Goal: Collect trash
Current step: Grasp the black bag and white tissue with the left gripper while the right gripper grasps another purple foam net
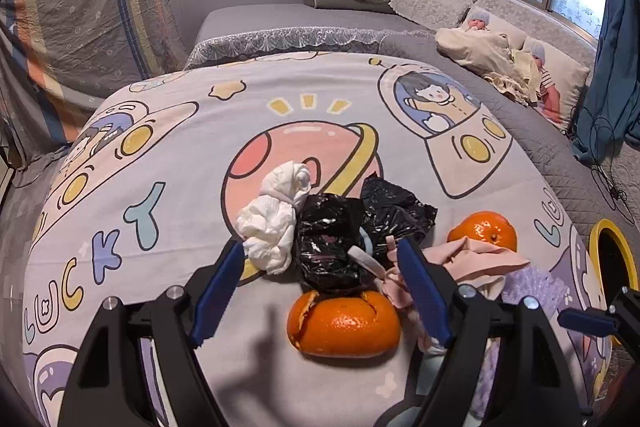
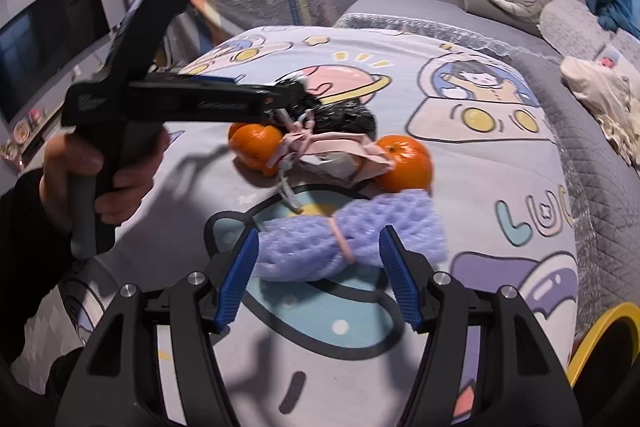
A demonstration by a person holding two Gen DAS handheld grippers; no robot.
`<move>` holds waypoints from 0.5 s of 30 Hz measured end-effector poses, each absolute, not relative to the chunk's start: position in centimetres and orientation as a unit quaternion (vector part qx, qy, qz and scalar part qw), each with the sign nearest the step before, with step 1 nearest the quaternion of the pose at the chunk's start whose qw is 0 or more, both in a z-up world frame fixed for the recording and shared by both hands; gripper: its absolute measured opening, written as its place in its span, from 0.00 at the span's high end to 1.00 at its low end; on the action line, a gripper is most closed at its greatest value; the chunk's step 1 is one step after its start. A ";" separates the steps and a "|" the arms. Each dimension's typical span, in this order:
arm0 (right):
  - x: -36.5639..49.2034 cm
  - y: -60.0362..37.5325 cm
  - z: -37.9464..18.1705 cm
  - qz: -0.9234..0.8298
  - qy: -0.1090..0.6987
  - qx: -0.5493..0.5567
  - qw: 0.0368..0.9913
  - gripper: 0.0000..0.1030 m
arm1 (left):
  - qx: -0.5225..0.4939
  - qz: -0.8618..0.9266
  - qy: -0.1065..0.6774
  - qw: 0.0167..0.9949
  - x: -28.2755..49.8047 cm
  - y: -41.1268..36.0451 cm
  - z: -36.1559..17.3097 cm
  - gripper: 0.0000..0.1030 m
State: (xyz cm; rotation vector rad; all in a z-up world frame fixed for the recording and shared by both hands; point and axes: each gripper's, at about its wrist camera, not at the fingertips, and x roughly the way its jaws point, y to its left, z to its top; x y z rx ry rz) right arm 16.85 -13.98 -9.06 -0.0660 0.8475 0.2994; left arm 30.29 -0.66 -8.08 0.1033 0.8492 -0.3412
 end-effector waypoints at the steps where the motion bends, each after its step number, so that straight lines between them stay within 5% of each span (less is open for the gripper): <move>1: 17.1 -13.7 -9.3 0.145 0.412 -0.036 0.899 0.42 | 0.053 -0.163 0.411 0.895 30.5 -0.8 -8.3 0.27; 10: 18.4 -12.9 -10.8 0.147 0.428 -0.050 0.890 0.42 | 0.070 -0.164 0.431 0.884 32.0 -1.8 -9.6 0.28; 15: 18.2 -12.2 -10.8 0.146 0.422 -0.078 0.891 0.42 | 0.078 -0.157 0.441 0.880 32.9 -2.4 -9.9 0.39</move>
